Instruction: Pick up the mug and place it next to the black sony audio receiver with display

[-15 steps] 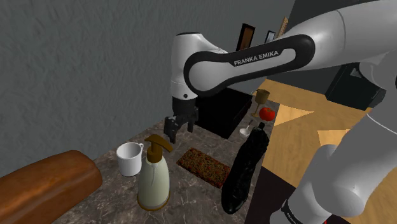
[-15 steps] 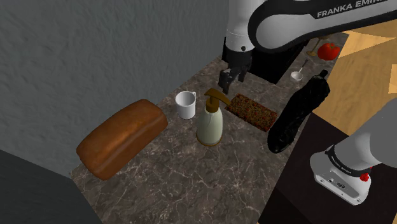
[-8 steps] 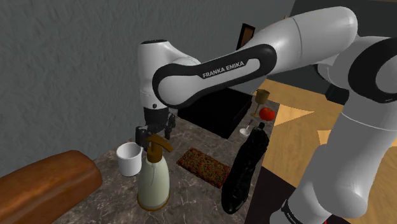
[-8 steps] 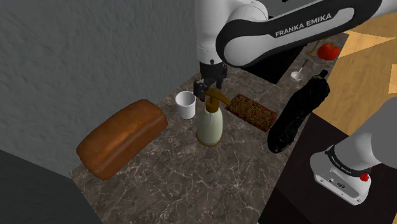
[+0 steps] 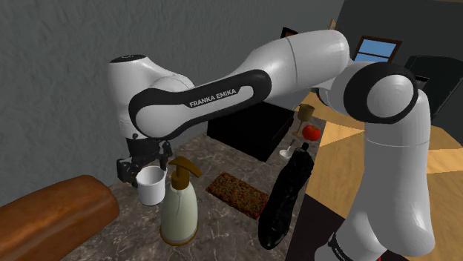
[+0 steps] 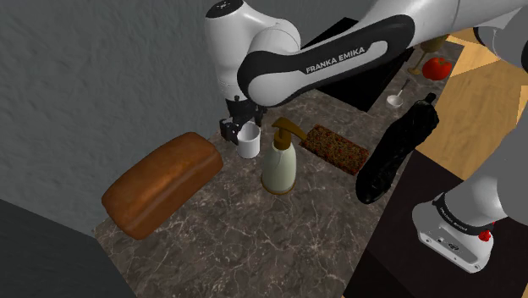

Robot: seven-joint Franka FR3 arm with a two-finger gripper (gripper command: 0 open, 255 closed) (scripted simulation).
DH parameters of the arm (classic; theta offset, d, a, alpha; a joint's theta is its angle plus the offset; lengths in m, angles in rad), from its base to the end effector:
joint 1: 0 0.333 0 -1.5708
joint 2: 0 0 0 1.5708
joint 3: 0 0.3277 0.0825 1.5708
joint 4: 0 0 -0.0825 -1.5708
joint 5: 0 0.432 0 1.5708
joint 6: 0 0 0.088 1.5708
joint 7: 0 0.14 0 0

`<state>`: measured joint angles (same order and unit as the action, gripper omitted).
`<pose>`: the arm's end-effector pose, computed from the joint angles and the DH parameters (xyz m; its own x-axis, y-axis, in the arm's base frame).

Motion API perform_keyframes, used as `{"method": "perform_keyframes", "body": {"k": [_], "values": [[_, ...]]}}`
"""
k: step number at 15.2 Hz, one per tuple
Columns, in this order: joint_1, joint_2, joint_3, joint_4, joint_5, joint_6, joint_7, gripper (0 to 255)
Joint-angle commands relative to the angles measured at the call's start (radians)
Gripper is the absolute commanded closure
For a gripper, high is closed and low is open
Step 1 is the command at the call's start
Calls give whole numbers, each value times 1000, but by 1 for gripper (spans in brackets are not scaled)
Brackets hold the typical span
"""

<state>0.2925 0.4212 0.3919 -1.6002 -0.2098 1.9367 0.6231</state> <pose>0.5791 0.4122 0.3563 0.9933 0.1137 -0.0209 0.1148 -0.9917 0.0580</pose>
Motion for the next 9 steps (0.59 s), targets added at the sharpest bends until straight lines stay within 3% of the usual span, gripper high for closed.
{"method": "perform_keyframes", "body": {"k": [1,9], "values": [[45,100,-8,128,-41,-34,29,0],[47,137,-20,79,-58,50,41,0]]}}
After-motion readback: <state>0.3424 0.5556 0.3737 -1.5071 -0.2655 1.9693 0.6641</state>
